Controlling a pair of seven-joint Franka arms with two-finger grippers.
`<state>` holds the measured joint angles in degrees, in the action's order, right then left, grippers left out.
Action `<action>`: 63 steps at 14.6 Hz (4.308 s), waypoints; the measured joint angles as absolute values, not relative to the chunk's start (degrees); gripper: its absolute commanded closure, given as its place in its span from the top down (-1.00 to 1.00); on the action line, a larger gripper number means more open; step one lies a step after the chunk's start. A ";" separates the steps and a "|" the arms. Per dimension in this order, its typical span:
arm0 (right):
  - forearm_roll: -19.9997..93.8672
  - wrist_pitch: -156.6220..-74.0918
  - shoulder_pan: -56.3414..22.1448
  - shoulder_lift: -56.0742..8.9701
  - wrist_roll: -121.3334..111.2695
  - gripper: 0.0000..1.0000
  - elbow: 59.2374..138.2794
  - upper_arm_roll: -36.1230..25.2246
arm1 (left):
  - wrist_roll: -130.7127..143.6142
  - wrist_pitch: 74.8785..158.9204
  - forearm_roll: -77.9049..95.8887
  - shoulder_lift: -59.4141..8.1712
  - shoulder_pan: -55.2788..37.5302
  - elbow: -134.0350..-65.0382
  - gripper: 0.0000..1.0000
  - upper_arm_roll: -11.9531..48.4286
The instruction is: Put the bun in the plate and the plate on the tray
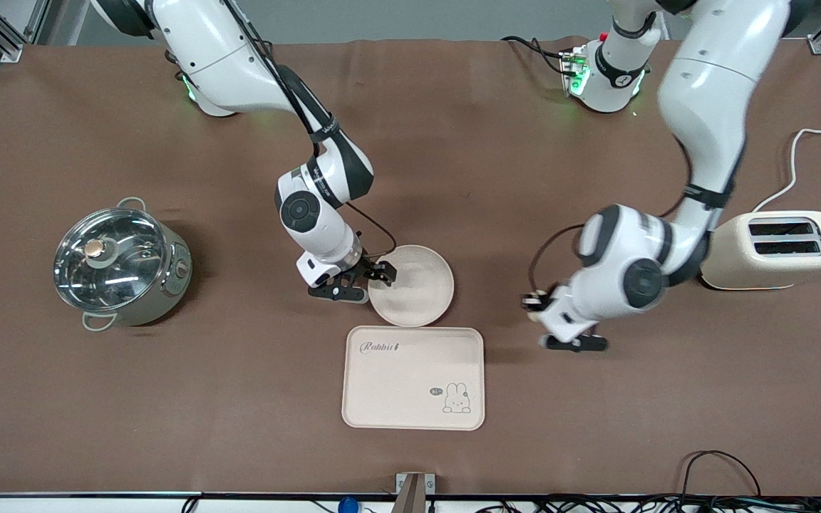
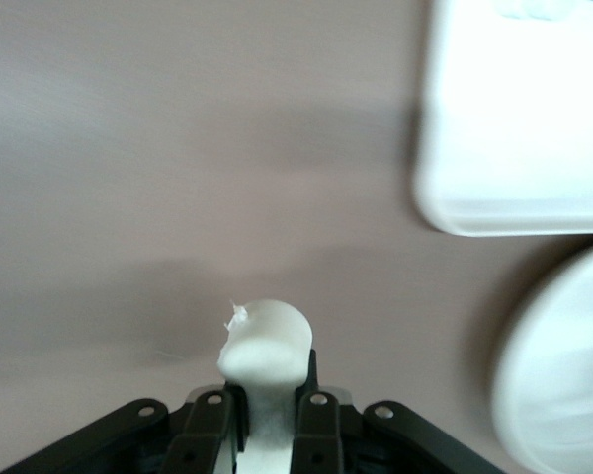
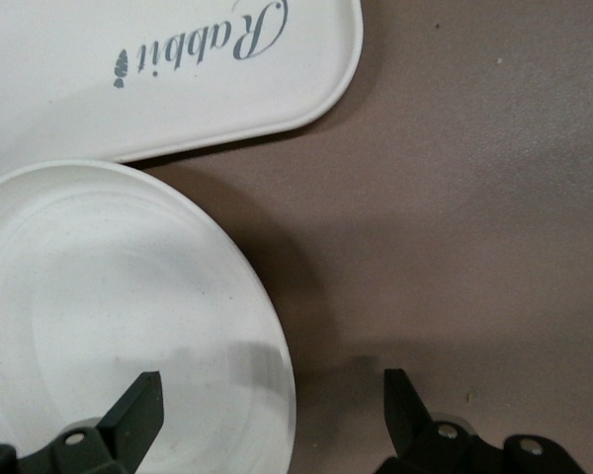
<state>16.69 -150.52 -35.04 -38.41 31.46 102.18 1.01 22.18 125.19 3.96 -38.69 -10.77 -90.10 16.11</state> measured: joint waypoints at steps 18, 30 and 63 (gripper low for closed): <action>16.70 -153.08 -35.05 -40.09 31.47 -0.76 101.68 0.67 | 50.56 138.14 3.98 -47.30 -27.19 -84.04 1.00 16.10; 16.90 -153.00 -34.93 -39.12 34.42 -0.99 97.62 0.43 | 23.89 119.75 -1.91 -36.59 -13.10 -81.24 1.00 14.97; 16.85 -131.71 -23.69 -56.22 36.73 1.00 56.24 0.00 | 2.24 91.69 -0.70 -2.12 -2.03 -84.05 1.00 5.26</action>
